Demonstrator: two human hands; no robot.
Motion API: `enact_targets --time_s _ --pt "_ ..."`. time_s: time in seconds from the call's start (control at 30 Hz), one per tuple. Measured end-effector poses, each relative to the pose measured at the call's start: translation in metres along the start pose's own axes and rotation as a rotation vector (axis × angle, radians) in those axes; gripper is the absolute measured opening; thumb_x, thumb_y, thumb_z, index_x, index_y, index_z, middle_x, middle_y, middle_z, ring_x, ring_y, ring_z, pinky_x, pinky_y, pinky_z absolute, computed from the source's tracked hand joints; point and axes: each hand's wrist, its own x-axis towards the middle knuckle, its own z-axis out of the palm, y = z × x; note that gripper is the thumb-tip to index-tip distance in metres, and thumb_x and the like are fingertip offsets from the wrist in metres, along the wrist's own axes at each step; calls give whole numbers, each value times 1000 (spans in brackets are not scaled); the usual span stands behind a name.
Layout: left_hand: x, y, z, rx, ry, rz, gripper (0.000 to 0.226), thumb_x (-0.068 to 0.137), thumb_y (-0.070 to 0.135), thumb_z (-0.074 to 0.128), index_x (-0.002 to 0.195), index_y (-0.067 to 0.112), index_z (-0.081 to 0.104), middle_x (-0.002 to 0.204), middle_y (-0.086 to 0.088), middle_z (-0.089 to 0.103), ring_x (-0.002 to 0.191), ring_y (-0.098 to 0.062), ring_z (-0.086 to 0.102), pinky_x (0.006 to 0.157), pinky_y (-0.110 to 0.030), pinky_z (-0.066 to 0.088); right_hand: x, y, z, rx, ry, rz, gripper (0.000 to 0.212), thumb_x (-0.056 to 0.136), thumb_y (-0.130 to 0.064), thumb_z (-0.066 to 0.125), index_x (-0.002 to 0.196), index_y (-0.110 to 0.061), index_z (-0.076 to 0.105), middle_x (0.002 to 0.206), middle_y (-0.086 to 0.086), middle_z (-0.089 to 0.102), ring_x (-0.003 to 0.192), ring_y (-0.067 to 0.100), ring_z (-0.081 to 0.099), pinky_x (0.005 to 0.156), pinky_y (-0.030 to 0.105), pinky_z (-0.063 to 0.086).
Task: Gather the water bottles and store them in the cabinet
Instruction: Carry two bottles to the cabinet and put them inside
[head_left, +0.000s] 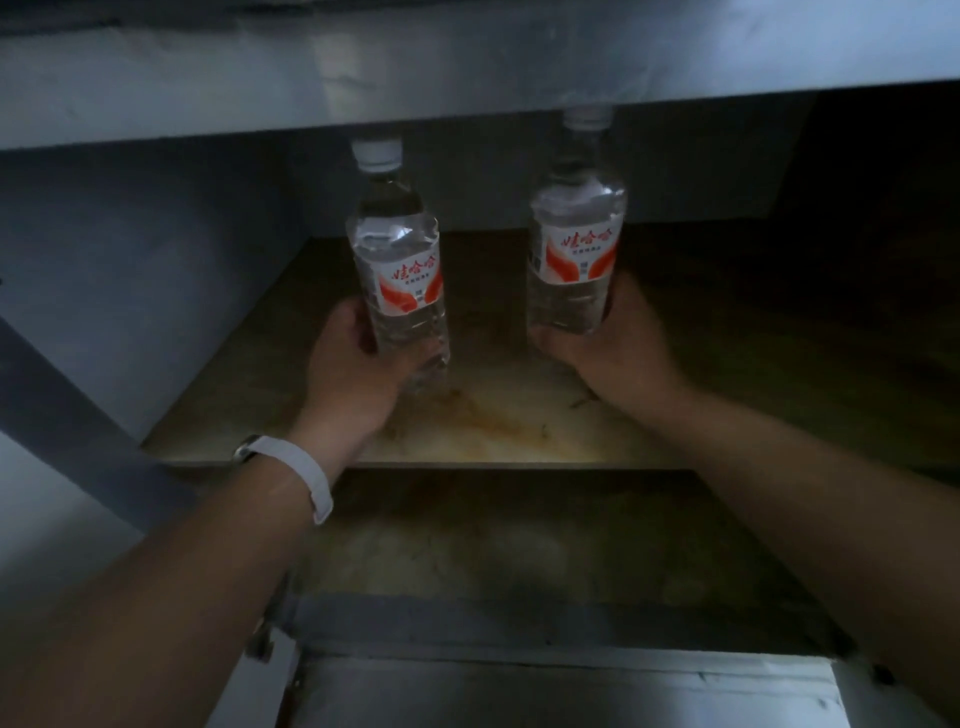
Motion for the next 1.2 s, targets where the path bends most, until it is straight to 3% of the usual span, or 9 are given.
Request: enact_targets --time_s 0.07,0.17,0.3,0.53,0.67,0.8,0.97,1.1,1.2 --pt "12 -1 1 -37 -15 -15 63 81 31 81 137 30 53 131 13 63 117 -9 60 97 -34 47 15 -1 0 -6 -21 -36 52 76 -24 81 106 -44 44 96 -24 52 85 -15 49 70 8 34" --pt "26 -2 5 -73 -13 -18 58 84 29 78 137 33 53 130 13 64 117 -7 60 99 -36 48 35 3 6 -6 -2 -82 53 74 -23 82 118 -33 53 112 -16 60 102 -6 55 81 12 39" --pt "42 -7 10 -83 28 -13 58 83 27 80 134 35 55 128 14 65 117 -7 61 103 -41 49 45 13 13 -16 -18 -145 45 76 -12 80 100 -39 53 95 -21 58 85 -22 52 71 0 40" --pt "46 -15 13 -42 13 13 65 84 32 79 142 35 50 136 13 62 123 -8 59 105 -38 47 55 26 19 -24 -24 -116 49 77 -21 81 114 -32 50 106 -19 55 100 -3 51 74 2 36" --pt "46 -13 14 -14 -10 26 64 82 35 81 139 38 51 134 14 63 123 -8 59 107 -44 46 58 28 17 -51 -48 -76 65 73 -33 84 129 -23 52 124 -8 60 114 8 56 84 15 38" --pt "42 -9 12 52 -66 24 67 83 39 80 142 41 49 137 15 61 126 -9 58 109 -46 45 48 19 9 -49 -121 -49 55 78 -31 80 125 -28 51 120 -12 58 111 6 54 82 13 37" --pt "7 -10 7 90 -39 -6 69 88 42 74 148 37 40 141 18 54 126 -7 52 101 -33 41 14 8 -4 -85 -81 -10 47 87 -34 70 127 -38 45 99 -28 45 95 -8 46 66 9 29" --pt "-35 -20 -2 324 -24 89 57 94 33 67 146 39 44 124 21 50 113 -4 48 83 -18 38 -19 3 -9 -173 -44 105 58 89 -48 63 141 -39 38 118 -22 45 99 1 45 67 19 38" --pt "-61 -31 -10 622 -25 265 57 92 32 66 146 29 47 125 10 51 112 -13 46 89 -29 37 -46 -1 -11 -433 -149 51 51 91 -52 56 138 -42 38 129 -14 45 109 10 50 84 33 49"
